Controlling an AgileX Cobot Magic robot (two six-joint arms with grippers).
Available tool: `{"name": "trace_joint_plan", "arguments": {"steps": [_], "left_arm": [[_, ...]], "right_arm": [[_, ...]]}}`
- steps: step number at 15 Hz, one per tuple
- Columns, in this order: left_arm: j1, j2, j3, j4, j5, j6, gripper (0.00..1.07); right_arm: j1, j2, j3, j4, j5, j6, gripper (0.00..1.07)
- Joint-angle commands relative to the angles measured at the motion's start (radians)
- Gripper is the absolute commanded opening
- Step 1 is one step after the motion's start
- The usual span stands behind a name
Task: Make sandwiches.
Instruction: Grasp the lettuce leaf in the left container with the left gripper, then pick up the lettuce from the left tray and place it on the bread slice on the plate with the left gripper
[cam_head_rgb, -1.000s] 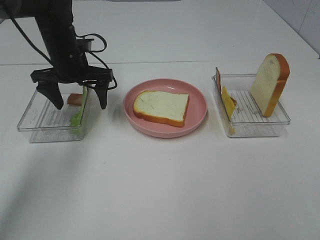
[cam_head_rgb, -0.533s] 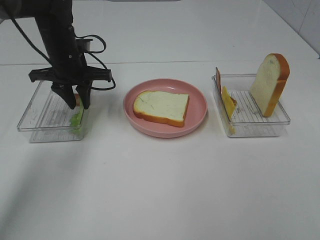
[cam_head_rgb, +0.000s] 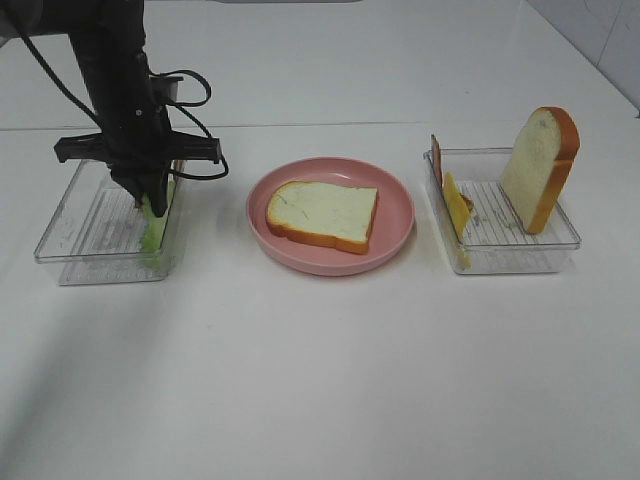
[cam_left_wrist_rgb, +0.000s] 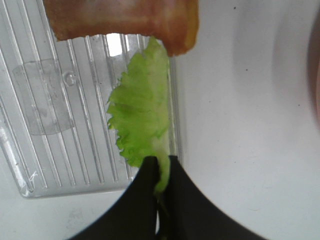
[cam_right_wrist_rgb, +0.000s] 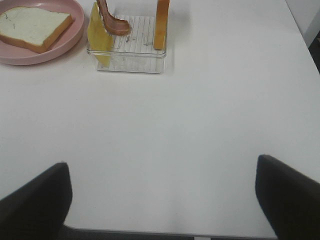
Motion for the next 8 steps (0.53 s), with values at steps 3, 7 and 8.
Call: {"name": "trace_joint_plan", "arguments": {"steps": [3, 7, 8], "left_arm": [[-0.004, -0.062, 0.0, -0.007, 0.098, -0.007, 0.0], [-0.004, -0.136, -0.005, -0.057, 0.097, -0.007, 0.0], [-0.004, -0.169, -0.033, -0.111, 0.095, -0.007, 0.0]], "right_arm": [[-0.003, -0.027, 0.004, -0.003, -0.01, -0.009, 0.97], [-0.003, -0.027, 0.004, -0.003, -0.01, -0.009, 0.97], [-0.003, -0.027, 0.004, -0.003, -0.01, -0.009, 0.97]]}}
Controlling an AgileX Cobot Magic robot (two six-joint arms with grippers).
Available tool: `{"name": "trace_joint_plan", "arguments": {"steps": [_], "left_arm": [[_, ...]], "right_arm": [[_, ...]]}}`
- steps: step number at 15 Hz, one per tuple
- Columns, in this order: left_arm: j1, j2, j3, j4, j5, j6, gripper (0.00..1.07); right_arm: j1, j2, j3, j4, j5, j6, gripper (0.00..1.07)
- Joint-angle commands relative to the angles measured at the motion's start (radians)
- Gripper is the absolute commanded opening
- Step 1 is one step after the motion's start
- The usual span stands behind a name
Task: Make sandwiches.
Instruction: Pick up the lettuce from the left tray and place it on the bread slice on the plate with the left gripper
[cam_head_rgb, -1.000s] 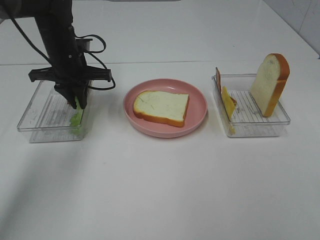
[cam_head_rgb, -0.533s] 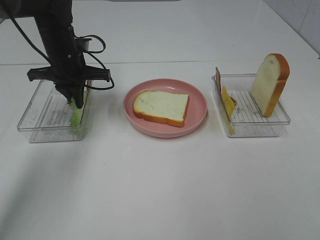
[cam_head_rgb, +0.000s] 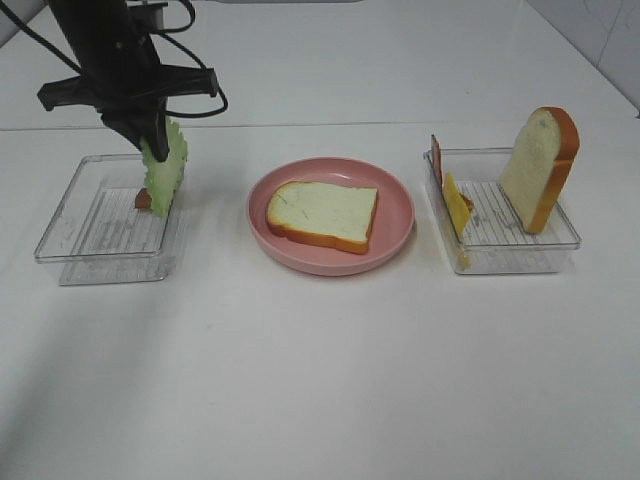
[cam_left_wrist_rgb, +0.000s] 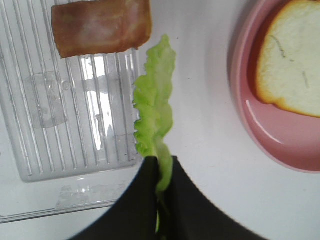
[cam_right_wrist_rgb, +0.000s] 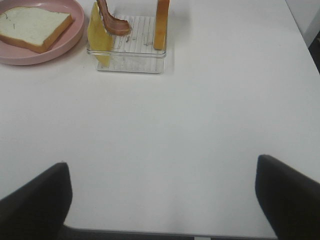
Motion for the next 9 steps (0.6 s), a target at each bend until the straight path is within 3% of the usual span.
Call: {"name": "trace_joint_plan", "arguments": {"steps": [1, 3, 4, 9], "left_arm": [[-0.004, -0.031, -0.027, -0.064, 0.093, -0.007, 0.0], [-0.004, -0.043, -0.061, -0.146, 0.07, -0.007, 0.0], [-0.011, -0.043, -0.091, -0.262, 0.018, -0.007, 0.0], [-0.102, -0.035, -0.091, -0.366, -0.213, -0.006, 0.0]], "right_arm": [[-0.003, -0.027, 0.004, -0.003, -0.01, -0.009, 0.97], [-0.003, -0.027, 0.004, -0.003, -0.01, -0.009, 0.97], [-0.003, -0.027, 0.004, -0.003, -0.01, -0.009, 0.97], [-0.003, -0.027, 0.004, -0.003, -0.01, -0.009, 0.97]]}}
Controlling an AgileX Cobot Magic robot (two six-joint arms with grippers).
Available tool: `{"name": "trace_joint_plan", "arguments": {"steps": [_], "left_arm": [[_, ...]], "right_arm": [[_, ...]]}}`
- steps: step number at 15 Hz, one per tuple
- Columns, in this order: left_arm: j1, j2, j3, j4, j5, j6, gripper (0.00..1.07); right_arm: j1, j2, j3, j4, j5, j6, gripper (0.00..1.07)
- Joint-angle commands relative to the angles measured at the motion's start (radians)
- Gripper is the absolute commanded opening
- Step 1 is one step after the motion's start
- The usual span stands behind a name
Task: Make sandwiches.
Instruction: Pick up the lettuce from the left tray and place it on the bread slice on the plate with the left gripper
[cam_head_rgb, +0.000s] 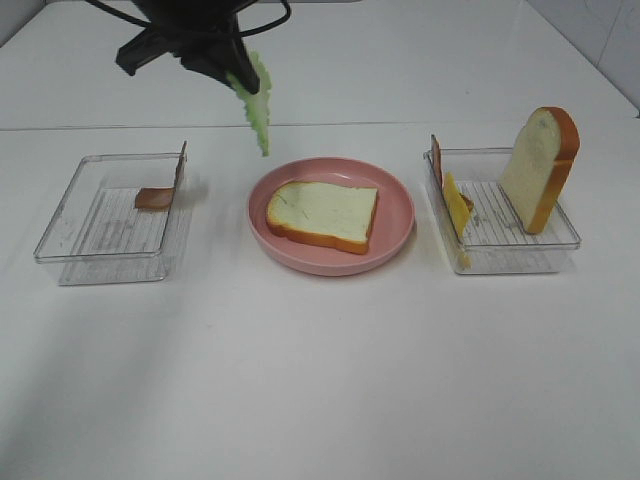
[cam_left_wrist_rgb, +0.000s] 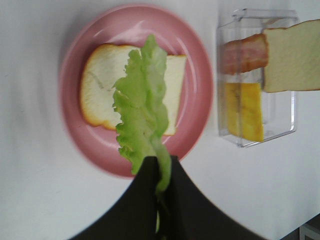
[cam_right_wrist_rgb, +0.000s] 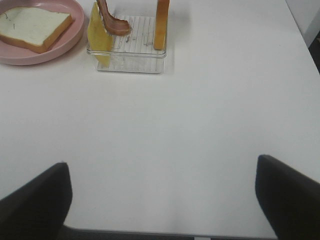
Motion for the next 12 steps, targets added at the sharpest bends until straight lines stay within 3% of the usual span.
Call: {"name": "trace_joint_plan", "arguments": {"steps": [1, 5, 8, 12], "left_arm": [[-0.039, 0.006, -0.002, -0.04, -0.094, 0.0, 0.0], [-0.072, 0.091, -0.001, -0.263, -0.178, 0.095, 0.0], [-0.072, 0.163, -0.001, -0.367, -0.206, 0.154, 0.0], [-0.07, 0.272, -0.001, -0.587, -0.238, 0.299, 0.0]], "right_arm": [[-0.003, -0.027, 0.004, -0.003, -0.01, -0.009, 0.97], [-0.003, -0.027, 0.004, -0.003, -0.01, -0.009, 0.97], [-0.003, -0.027, 0.004, -0.003, -0.01, -0.009, 0.97], [-0.003, -0.027, 0.004, -0.003, -0.01, -0.009, 0.97]]}}
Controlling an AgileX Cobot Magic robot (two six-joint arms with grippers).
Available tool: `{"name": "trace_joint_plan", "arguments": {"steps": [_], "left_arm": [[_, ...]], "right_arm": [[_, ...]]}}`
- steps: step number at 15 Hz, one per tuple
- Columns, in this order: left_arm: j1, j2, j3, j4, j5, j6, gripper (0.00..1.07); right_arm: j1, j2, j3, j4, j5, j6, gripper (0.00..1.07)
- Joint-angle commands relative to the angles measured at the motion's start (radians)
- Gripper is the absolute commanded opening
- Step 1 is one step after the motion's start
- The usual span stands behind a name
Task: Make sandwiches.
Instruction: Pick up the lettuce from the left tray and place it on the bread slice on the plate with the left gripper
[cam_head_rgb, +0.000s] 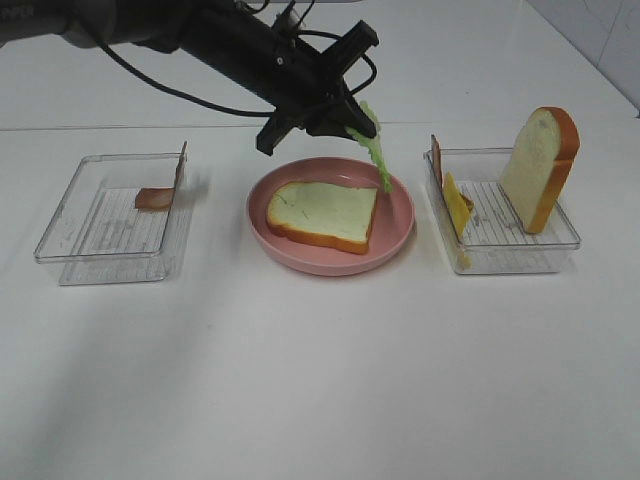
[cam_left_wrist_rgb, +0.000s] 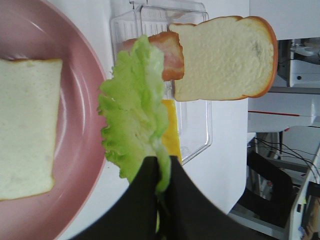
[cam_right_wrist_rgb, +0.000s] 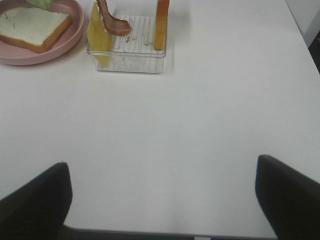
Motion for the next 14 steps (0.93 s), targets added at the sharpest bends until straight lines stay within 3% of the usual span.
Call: {"name": "trace_joint_plan", "arguments": {"steps": [1, 5, 9, 14], "left_arm": [[-0.003, 0.057, -0.001, -0.147, -0.014, 0.108, 0.0], [0.009, 0.115, -0.001, -0.121, 0.014, 0.092, 0.0], [0.036, 0.113, -0.001, 0.036, 0.033, 0.011, 0.0], [0.035, 0.116, -0.001, 0.205, 0.023, -0.034, 0.0]], "right_arm": [[-0.003, -0.027, 0.004, -0.003, -0.01, -0.009, 0.97], [-0.003, -0.027, 0.004, -0.003, -0.01, -0.009, 0.97], [-0.003, -0.027, 0.004, -0.003, -0.01, -0.009, 0.97], [-0.003, -0.027, 0.004, -0.003, -0.01, -0.009, 0.97]]}}
